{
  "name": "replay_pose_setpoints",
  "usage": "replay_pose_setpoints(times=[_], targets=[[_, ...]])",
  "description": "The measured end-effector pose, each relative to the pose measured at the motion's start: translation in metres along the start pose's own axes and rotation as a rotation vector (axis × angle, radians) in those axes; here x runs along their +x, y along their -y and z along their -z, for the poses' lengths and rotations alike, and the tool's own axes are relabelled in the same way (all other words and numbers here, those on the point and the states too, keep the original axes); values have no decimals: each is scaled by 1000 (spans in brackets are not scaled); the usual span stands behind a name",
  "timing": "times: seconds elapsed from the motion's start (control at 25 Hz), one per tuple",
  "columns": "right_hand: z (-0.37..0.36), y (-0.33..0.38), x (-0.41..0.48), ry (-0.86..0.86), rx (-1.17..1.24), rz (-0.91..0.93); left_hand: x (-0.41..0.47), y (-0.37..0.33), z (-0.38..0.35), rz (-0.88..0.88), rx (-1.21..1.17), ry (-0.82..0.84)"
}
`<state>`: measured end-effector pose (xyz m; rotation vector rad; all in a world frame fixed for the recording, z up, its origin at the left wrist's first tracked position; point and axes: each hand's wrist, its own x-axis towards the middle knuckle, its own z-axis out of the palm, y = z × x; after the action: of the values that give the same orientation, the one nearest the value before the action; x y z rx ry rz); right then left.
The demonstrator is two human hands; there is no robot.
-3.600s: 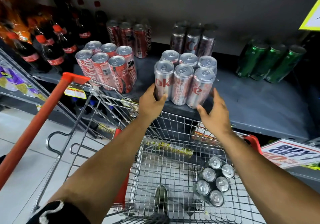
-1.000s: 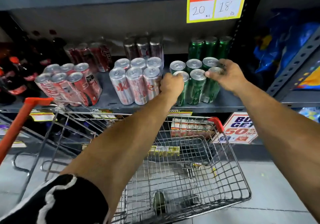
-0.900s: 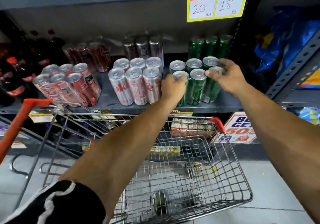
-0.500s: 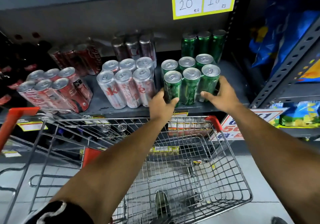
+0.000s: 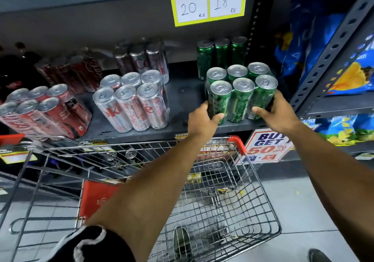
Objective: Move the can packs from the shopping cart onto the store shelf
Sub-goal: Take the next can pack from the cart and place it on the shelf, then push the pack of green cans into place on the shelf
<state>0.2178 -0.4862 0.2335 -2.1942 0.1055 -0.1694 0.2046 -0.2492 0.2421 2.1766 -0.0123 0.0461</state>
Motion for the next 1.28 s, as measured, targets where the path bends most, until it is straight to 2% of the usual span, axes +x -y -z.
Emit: replay_pose_setpoints(times=[0.28,0.52,0.76,1.0,1.16,1.2,1.28], targets=[[-1,10,6,21,-135,-40,1,3,-4,-18,34,-48],[-9,20,5,32,-133,-15,5,7,4,32,-12,-28],[-8,22,4,65,-141,-59,4,8,5,20,47,-29],[-11,34,-2,58,-143,-123,15,5,25,34,292,59],[-42,27,-53,-330,-351,124,-29,41,56,-21,276,-31],[-54,27,-69,-290,-391,202,-42,56,67,-33,280,-75],[-85,37,-91,11,-430,394,-64,91,101,5,350,-152]])
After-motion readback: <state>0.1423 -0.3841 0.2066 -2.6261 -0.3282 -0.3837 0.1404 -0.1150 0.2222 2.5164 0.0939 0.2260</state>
